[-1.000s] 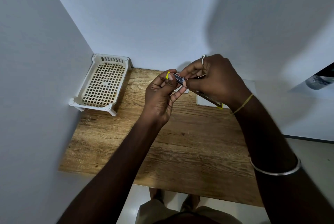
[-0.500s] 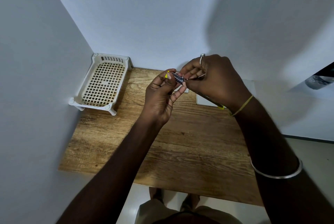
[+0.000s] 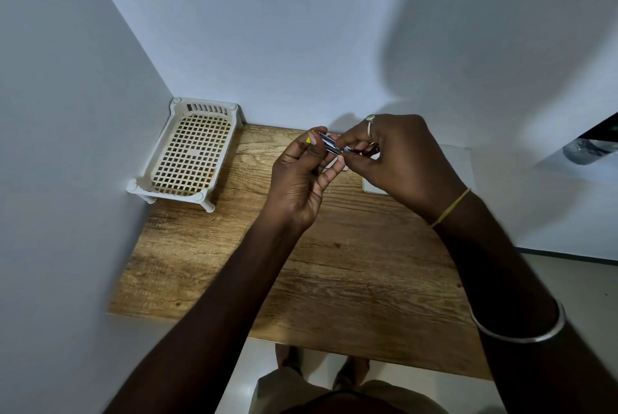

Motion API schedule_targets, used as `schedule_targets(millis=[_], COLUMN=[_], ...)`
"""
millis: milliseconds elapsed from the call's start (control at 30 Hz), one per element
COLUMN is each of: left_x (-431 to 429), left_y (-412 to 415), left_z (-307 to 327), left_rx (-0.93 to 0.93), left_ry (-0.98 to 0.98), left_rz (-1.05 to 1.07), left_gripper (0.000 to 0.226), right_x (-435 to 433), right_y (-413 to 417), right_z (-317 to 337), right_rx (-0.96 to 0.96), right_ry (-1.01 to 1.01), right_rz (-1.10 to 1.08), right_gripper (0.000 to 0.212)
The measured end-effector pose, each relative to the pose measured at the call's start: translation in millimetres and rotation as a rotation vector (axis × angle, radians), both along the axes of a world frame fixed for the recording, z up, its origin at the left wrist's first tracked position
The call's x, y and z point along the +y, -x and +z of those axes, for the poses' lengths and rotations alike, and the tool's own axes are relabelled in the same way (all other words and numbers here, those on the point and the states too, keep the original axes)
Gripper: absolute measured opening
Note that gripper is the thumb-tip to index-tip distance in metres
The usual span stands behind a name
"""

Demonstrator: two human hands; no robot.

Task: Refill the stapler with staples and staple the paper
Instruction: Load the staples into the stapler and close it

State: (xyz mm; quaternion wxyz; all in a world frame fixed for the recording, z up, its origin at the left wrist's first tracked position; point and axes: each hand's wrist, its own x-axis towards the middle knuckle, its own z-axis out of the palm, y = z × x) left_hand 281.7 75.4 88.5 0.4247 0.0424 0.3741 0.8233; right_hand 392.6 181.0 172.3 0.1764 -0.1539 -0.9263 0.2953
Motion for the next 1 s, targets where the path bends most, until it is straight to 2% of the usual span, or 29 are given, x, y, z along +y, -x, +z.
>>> schedule_targets(millis=[167,267,600,667,800,1000], left_x=[0,0,1,0,0,-3], left_y=[0,-1,-4,-4,-7,-6], left_z=[0,1,-5,-7,-5,-3], left_rx=[-0.021,-0.032,-0.081,-0.089,-0.105,-0.120], left_ry=[-0.003,-0.014,-0.027,-0.024,-0.030,-0.045], left_rz=[-0.001,0.006,0.025,0.025,0.022,0.029], left_gripper=[0.012,0.020,0.020,0.020,0.022,0.026], right_x=[2,2,3,2,-5,-2], right_y=[-2,-5,-11,-11,-13,-20], right_z=[-2,-5,-13,-15,-17,-25], right_rx=[0.023,0.049,-0.117,-0.103,-0.034,0.118], right_ry=[-0.011,-0.046,-0.259,-0.209,0.017,0.096], right_rz=[-0.019,-0.042,-0.099,-0.091,-0.024,-0.187], right_gripper=[0.020,0.012,0.018,0.018,0.034,0.030])
